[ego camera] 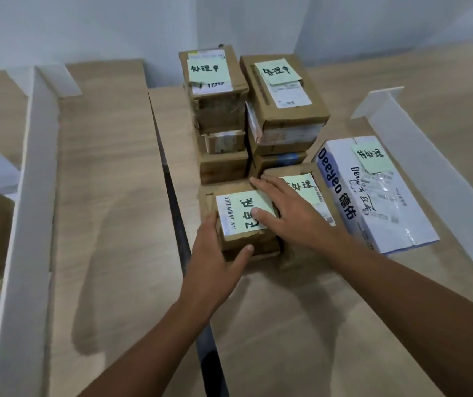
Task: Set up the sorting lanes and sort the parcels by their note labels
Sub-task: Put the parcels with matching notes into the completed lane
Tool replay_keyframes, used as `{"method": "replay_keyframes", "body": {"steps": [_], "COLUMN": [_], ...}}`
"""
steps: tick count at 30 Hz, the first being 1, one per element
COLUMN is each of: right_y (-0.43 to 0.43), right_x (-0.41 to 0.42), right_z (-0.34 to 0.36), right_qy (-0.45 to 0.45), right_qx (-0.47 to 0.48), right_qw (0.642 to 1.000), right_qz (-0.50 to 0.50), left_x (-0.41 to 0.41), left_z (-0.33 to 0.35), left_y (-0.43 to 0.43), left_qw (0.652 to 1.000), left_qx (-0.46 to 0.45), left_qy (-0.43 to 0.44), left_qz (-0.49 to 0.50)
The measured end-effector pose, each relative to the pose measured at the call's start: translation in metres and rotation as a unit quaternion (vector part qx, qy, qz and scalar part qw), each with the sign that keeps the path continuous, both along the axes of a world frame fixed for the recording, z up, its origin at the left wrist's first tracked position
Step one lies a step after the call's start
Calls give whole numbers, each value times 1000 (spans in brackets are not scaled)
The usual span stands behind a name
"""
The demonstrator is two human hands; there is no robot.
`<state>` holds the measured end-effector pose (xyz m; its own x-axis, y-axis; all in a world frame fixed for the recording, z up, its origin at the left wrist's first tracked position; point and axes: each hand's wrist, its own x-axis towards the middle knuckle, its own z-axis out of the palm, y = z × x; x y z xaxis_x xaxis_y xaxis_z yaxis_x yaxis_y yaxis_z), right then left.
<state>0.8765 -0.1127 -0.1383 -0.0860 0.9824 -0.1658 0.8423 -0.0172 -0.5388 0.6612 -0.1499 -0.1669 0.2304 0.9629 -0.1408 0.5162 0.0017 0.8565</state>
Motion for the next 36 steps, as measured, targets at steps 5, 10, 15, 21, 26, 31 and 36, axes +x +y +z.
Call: {"method": "replay_keyframes", "body": {"steps": [5,10,15,21,26,31,36], "right_y": [3,-6,-27,-77,-133,-183,-216], "right_x": [1,-8,-13,-21,-36,-58,-83], "right_z": [-3,14,77,169,215,240,248], "right_qy": [5,49,78,127,121,117,142], "right_qx": [20,50,155,271,312,354,345], "right_qw": [1000,997,984,954,942,925,927], "right_qz": [-4,-29,-35,-3,27,67,43], "left_x": [8,9,-7,-26,-41,-67,-93], "left_z": [-6,7,54,136,184,211,224], "left_y": [-3,-2,2,-24,-84,-141,-172], "left_qw": [999,999,996,982,968,960,946], "left_qx": [-21,-1,59,167,226,256,289], "left_qy": [-18,-39,-71,-80,-104,-114,-144], "left_qz": [23,30,-1,-27,-26,-17,17]}}
